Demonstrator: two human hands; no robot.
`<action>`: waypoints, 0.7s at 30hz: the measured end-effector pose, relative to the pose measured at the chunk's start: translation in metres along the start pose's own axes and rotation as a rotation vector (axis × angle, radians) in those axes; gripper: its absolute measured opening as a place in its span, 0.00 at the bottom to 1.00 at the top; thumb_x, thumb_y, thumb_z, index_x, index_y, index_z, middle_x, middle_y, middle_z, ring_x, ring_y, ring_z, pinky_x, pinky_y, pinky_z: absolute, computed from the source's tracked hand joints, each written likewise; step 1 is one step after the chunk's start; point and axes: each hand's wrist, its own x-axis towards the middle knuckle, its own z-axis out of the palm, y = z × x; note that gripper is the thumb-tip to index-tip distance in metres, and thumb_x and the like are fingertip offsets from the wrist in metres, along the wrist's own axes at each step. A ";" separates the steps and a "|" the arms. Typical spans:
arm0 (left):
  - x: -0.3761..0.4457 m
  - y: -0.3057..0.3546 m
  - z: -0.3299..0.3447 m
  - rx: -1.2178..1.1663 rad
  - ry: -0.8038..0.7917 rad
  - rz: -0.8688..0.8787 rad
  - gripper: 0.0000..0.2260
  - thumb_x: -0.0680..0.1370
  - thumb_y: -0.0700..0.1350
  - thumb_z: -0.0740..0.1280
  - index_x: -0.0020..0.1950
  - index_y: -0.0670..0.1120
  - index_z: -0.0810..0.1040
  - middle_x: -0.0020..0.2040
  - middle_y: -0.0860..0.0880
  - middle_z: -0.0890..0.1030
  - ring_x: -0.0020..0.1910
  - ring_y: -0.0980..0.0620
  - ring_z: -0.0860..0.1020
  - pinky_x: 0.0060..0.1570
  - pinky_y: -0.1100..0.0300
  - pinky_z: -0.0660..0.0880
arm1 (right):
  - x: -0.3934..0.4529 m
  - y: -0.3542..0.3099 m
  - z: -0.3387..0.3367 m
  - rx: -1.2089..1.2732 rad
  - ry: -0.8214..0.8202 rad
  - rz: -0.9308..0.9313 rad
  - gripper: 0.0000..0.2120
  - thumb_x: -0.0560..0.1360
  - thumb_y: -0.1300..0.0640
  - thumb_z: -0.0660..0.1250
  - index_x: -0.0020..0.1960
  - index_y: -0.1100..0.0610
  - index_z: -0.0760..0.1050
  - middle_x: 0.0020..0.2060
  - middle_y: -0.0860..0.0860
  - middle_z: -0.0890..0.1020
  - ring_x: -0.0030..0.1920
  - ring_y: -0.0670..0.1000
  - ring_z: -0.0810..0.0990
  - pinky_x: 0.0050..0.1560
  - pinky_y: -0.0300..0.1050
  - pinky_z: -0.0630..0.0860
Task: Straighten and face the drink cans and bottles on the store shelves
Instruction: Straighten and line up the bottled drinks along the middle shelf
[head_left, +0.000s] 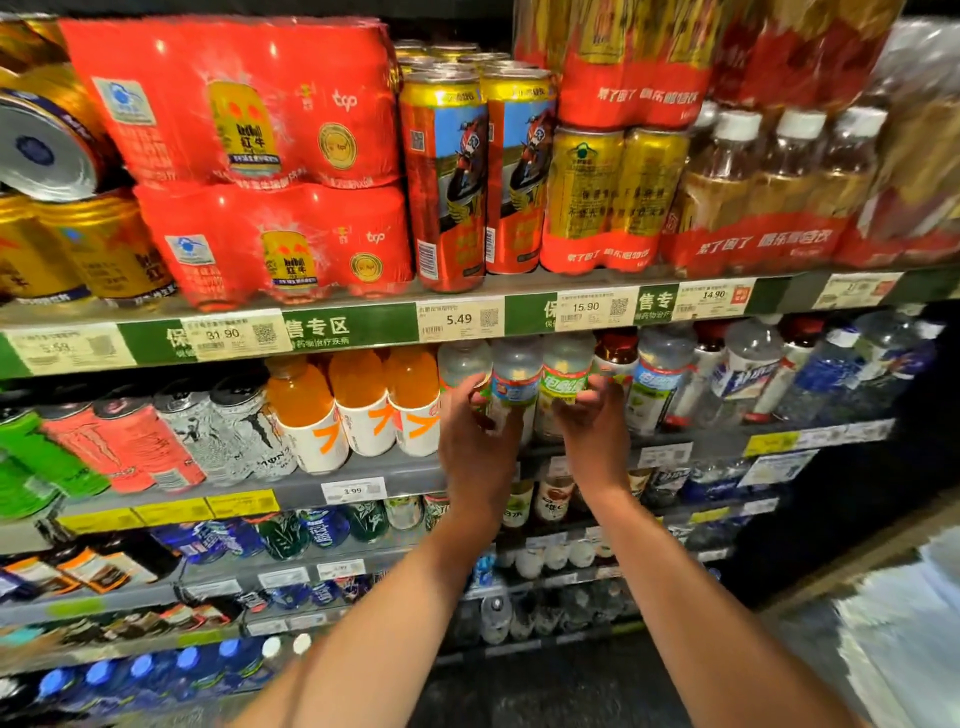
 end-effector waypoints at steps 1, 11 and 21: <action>0.001 0.003 0.002 -0.020 -0.024 -0.013 0.22 0.72 0.47 0.75 0.62 0.61 0.73 0.52 0.57 0.80 0.49 0.54 0.80 0.44 0.60 0.77 | 0.002 0.000 -0.001 -0.017 0.007 -0.027 0.23 0.73 0.58 0.74 0.63 0.60 0.68 0.48 0.57 0.80 0.50 0.56 0.81 0.51 0.51 0.77; 0.007 0.007 0.035 0.107 -0.123 -0.242 0.35 0.72 0.49 0.77 0.75 0.51 0.66 0.36 0.54 0.81 0.39 0.55 0.81 0.45 0.56 0.78 | 0.032 0.007 -0.021 -0.184 -0.123 -0.241 0.34 0.73 0.57 0.74 0.73 0.62 0.61 0.60 0.52 0.78 0.59 0.52 0.78 0.52 0.42 0.73; 0.000 0.019 0.035 0.163 0.049 -0.185 0.25 0.73 0.45 0.75 0.68 0.54 0.71 0.32 0.56 0.75 0.34 0.60 0.77 0.37 0.69 0.71 | 0.044 0.008 -0.019 -0.139 -0.121 -0.252 0.26 0.70 0.56 0.77 0.62 0.61 0.69 0.29 0.45 0.75 0.31 0.48 0.76 0.34 0.43 0.71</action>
